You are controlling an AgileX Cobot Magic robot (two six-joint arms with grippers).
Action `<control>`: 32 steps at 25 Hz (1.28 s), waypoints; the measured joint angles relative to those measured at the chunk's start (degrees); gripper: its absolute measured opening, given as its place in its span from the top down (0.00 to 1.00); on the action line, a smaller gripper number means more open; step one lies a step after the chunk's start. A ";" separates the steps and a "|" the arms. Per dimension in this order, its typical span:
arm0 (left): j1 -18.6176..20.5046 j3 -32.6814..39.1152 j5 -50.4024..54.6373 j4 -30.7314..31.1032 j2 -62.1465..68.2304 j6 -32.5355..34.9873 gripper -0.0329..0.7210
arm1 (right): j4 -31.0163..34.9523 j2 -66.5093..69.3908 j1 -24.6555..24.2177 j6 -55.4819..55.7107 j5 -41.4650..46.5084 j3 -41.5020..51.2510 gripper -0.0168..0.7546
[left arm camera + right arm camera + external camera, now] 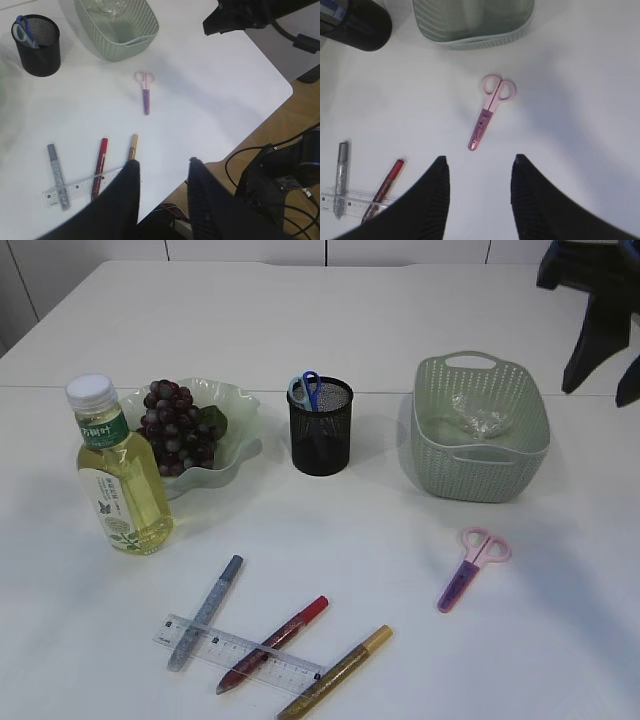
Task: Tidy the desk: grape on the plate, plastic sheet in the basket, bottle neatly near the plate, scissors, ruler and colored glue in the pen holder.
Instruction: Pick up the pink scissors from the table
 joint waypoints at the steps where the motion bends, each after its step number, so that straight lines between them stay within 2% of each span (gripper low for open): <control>1: 0.00 0.00 0.00 0.00 0.00 0.14 0.63 | 0.00 0.28 0.00 1.15 0.00 0.71 0.55; 9: 0.00 0.00 0.00 -0.09 0.00 2.31 0.63 | 3.59 4.42 0.00 6.64 -0.19 8.70 0.55; 19: 0.00 0.00 0.00 -0.09 0.00 3.76 0.63 | 5.34 15.97 0.00 14.88 -1.31 8.70 0.57; 28: 0.00 0.00 0.00 -0.09 0.00 3.89 0.63 | 7.97 24.12 0.00 15.36 -2.27 8.70 0.57; 32: 0.00 0.00 0.00 -0.09 0.00 3.89 0.63 | 7.20 24.72 0.00 15.36 -6.50 8.70 0.59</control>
